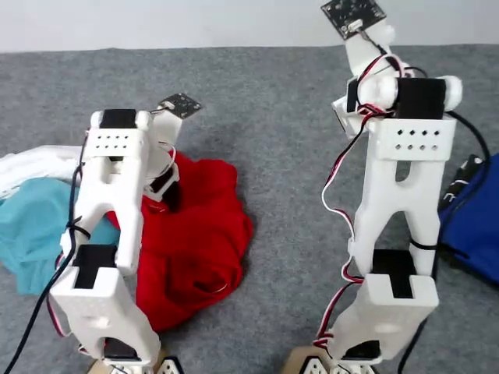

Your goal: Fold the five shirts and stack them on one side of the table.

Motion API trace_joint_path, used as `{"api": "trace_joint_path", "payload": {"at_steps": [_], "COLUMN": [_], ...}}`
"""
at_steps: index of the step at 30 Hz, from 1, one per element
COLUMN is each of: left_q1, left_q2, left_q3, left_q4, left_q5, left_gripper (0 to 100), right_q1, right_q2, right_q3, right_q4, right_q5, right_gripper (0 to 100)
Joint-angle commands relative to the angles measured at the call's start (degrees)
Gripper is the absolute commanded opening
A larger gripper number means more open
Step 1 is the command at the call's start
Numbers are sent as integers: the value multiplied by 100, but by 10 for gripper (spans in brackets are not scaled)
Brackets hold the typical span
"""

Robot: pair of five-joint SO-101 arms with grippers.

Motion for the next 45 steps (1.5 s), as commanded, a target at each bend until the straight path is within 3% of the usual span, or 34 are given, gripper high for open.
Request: {"api": "trace_joint_path", "payload": {"at_steps": [1, 13, 19, 21, 24, 33, 38, 45], "left_q1": [-105, -79, -79, -97, -132, -369, -1081, -2919], "left_q2": [35, 651, 615, 615, 563, -1600, -2927, -4466], "left_q3": [-110, -136, -154, -338, -963, -1358, -760, 541], "left_q4": [-229, -264, -141, 141, 756, 756, 756, 765], "left_q5": [-132, -229, -237, -281, -308, -281, -281, -967], "left_gripper": [207, 195, 58, 2, 2, 2, 2, 2], "right_q1": [40, 40, 40, 40, 40, -4, -4, -233], "right_q2": [-488, -488, -488, -488, -488, -488, -470, -426], "right_q3": [-229, -229, -229, -229, -229, -229, -229, -123], "right_q4": [224, 224, 224, 224, 224, 224, 215, 215], "right_q5": [-44, -35, -35, -35, -35, -53, -62, -53], "right_gripper": [202, 202, 202, 202, 202, 201, 201, 201]}}
